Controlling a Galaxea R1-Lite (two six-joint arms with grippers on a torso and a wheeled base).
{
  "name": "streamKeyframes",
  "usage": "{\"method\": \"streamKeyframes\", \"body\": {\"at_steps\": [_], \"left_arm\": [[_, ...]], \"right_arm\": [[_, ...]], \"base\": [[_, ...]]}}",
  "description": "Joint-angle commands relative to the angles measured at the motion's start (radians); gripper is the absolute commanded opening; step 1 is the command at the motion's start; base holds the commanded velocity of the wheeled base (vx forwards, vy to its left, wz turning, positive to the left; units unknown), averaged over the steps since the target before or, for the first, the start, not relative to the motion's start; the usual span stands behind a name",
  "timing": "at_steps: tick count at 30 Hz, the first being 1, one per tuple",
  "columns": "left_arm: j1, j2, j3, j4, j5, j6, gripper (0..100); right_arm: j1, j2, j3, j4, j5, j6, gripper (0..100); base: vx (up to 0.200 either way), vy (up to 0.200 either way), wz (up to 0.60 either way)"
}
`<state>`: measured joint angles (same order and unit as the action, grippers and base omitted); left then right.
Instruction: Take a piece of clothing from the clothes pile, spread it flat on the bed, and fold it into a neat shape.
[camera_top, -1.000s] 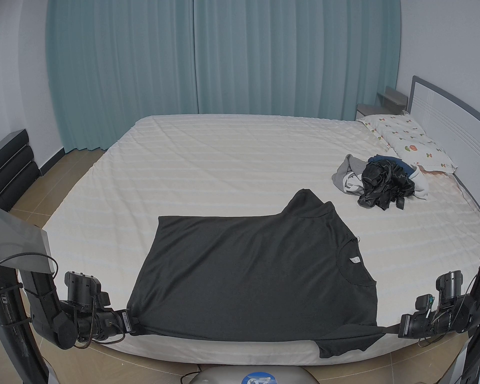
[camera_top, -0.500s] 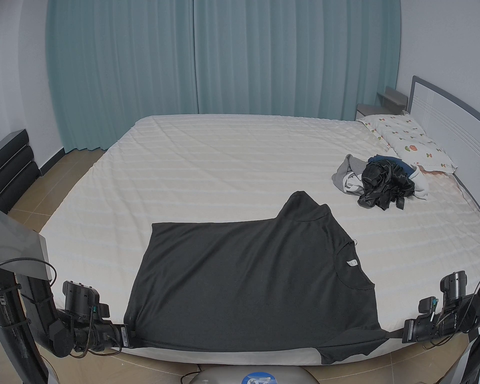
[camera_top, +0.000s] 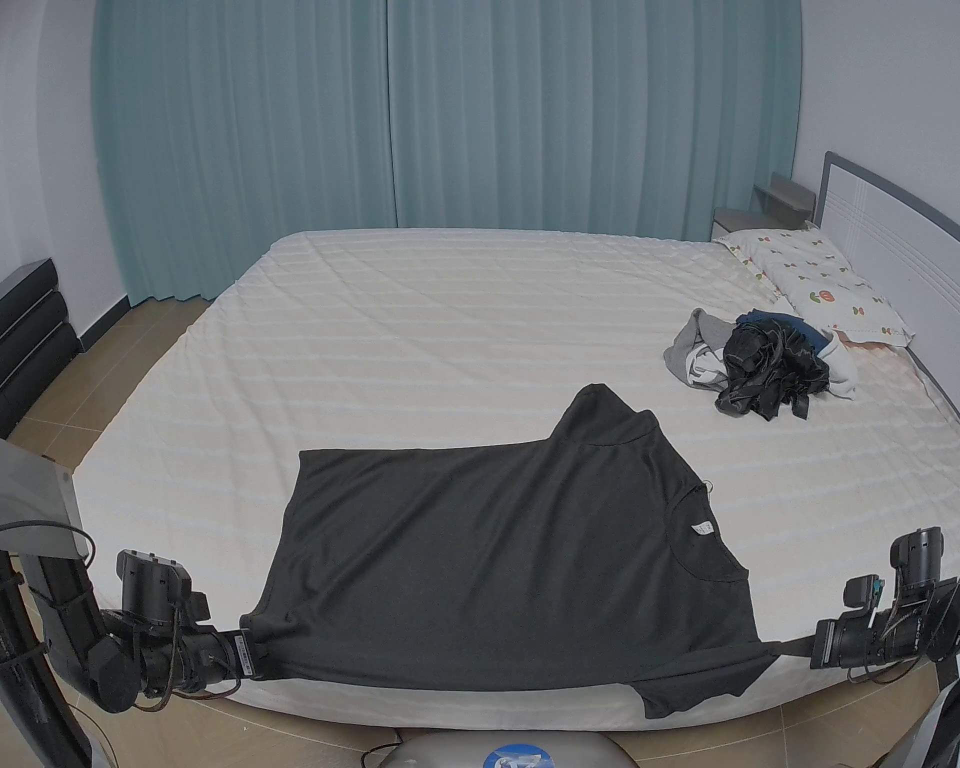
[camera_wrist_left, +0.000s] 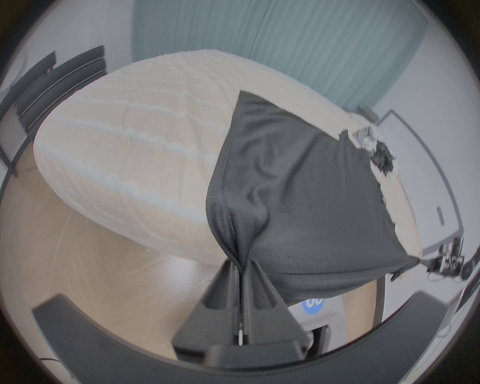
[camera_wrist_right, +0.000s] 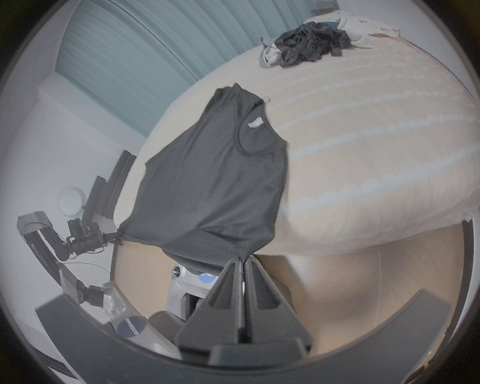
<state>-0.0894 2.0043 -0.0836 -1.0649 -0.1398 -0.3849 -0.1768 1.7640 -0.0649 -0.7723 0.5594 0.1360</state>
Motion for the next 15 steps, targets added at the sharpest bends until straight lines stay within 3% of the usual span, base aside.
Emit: {"method": "streamKeyframes", "body": {"at_steps": [1,5,8,9,11,15], "left_arm": [[-0.004,-0.059,-0.070,0.049,-0.006,-0.037,0],[-0.015,-0.076,-0.145,0.138,-0.004,-0.117,0],[-0.020,-0.117,-0.269,0.335,-0.006,-0.177,0],[-0.020,-0.117,-0.269,0.335,-0.006,-0.177,0],[-0.020,-0.148,-0.392,0.528,-0.007,-0.213,0],[-0.018,-0.163,-0.518,0.718,-0.007,-0.269,0]], "right_arm": [[0.013,-0.054,-0.082,0.001,0.010,0.085,0],[0.016,-0.052,-0.135,0.001,0.010,0.151,0],[0.017,-0.037,-0.171,0.007,0.010,0.162,0],[0.017,-0.037,-0.171,0.007,0.010,0.162,0],[0.023,-0.032,-0.188,0.010,0.011,0.166,0],[0.033,-0.032,-0.188,0.007,0.010,0.171,0]], "base": [[0.000,0.000,0.00],[0.000,0.000,0.00],[0.000,0.000,0.00],[0.000,0.000,0.00],[0.000,0.000,0.00],[0.000,0.000,0.00]]}}
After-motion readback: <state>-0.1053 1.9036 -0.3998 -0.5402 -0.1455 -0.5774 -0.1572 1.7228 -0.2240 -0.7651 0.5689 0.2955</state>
